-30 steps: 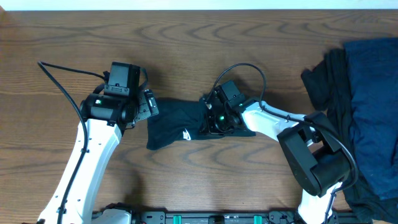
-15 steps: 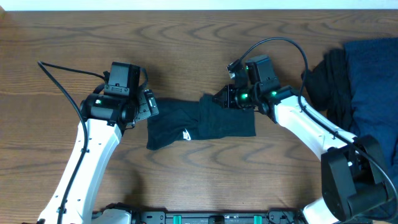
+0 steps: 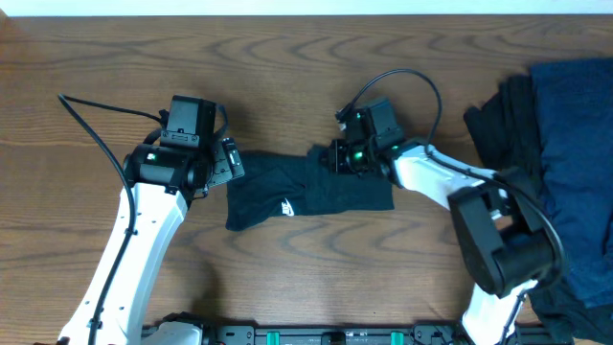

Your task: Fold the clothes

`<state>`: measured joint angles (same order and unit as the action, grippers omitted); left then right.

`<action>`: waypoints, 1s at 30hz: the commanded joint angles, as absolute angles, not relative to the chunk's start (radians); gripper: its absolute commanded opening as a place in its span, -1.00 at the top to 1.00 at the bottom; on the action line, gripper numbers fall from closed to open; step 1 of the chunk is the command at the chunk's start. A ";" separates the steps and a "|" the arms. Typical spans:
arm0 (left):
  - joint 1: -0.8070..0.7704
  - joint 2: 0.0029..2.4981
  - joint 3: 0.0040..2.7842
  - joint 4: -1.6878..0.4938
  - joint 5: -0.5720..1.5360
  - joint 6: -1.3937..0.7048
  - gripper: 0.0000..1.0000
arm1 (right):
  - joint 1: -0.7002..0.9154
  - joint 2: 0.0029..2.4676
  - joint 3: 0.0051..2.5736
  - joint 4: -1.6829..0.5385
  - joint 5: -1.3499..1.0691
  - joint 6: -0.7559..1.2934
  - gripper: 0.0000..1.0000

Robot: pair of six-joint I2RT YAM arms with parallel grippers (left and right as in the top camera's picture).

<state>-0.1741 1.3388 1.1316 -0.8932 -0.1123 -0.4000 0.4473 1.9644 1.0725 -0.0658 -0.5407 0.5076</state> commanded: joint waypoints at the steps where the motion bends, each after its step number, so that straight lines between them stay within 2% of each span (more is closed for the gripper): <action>1: -0.176 1.343 1.134 -0.897 -0.128 -0.405 -0.96 | 0.446 1.981 1.075 -0.060 -0.517 0.473 0.88; 8: -0.176 1.343 1.134 -0.897 -0.128 -0.405 -0.96 | 0.387 1.872 1.121 -0.085 -0.638 0.381 0.56; 12: -0.176 1.343 1.134 -0.897 -0.128 -0.405 -0.96 | 0.311 1.736 1.131 -0.226 -0.629 0.370 0.55; 16: -0.176 1.343 1.134 -0.897 -0.128 -0.405 -0.96 | 0.229 1.633 1.131 -0.442 -0.624 0.246 0.45; 20: -0.176 1.343 1.134 -0.897 -0.128 -0.405 -0.96 | 0.174 1.597 1.131 -0.670 -0.550 0.102 0.07; 22: -0.176 1.343 1.134 -0.897 -0.128 -0.405 -0.96 | 0.159 1.600 1.128 -0.749 -0.480 0.068 -0.04; 30: -0.176 1.343 1.134 -0.897 -0.128 -0.405 -0.96 | 0.180 1.617 1.048 -0.728 -0.354 0.036 -0.07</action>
